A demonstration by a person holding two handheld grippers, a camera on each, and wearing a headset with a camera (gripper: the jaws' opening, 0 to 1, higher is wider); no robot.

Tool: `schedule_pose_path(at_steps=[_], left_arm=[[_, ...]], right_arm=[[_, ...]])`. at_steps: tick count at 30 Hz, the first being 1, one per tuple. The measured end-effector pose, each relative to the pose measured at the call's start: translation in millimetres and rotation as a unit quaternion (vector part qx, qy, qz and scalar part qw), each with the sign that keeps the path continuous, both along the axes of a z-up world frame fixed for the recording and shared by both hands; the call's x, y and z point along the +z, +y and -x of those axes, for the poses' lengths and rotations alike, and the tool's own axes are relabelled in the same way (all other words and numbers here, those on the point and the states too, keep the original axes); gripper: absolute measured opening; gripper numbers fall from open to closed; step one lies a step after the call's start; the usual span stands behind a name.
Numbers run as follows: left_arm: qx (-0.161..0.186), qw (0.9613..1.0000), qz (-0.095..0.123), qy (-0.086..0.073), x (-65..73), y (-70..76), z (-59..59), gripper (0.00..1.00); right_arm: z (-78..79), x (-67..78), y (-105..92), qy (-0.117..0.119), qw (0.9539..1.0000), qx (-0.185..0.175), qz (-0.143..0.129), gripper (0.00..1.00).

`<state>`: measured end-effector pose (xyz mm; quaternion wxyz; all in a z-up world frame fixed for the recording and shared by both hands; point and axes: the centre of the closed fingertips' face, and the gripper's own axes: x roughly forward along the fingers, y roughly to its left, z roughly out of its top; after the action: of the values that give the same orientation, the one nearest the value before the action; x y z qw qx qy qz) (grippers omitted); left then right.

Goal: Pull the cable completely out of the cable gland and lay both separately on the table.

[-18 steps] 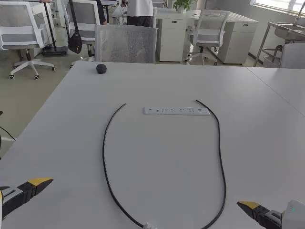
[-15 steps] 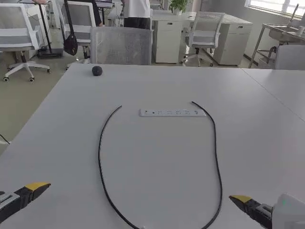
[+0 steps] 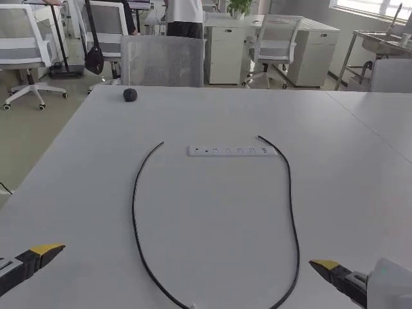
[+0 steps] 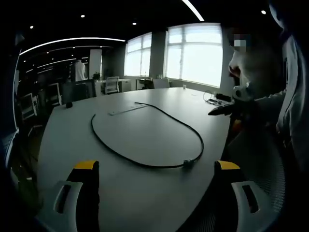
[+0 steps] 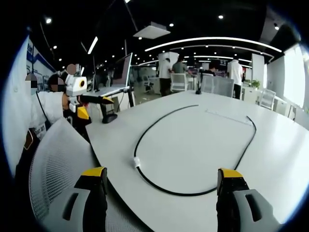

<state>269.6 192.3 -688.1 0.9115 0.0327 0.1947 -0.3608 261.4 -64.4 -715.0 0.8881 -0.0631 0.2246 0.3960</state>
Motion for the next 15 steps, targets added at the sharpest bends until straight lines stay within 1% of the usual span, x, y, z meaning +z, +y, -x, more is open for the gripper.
schedule_pose_path(at_steps=[15], left_arm=[[0.001, 1.0, 0.004, -0.002, 0.5, 1.2, -1.3, 1.0]], right_arm=[[-1.0, 1.6, 0.0, -0.001, 1.0, -0.002, -0.003, 0.97]])
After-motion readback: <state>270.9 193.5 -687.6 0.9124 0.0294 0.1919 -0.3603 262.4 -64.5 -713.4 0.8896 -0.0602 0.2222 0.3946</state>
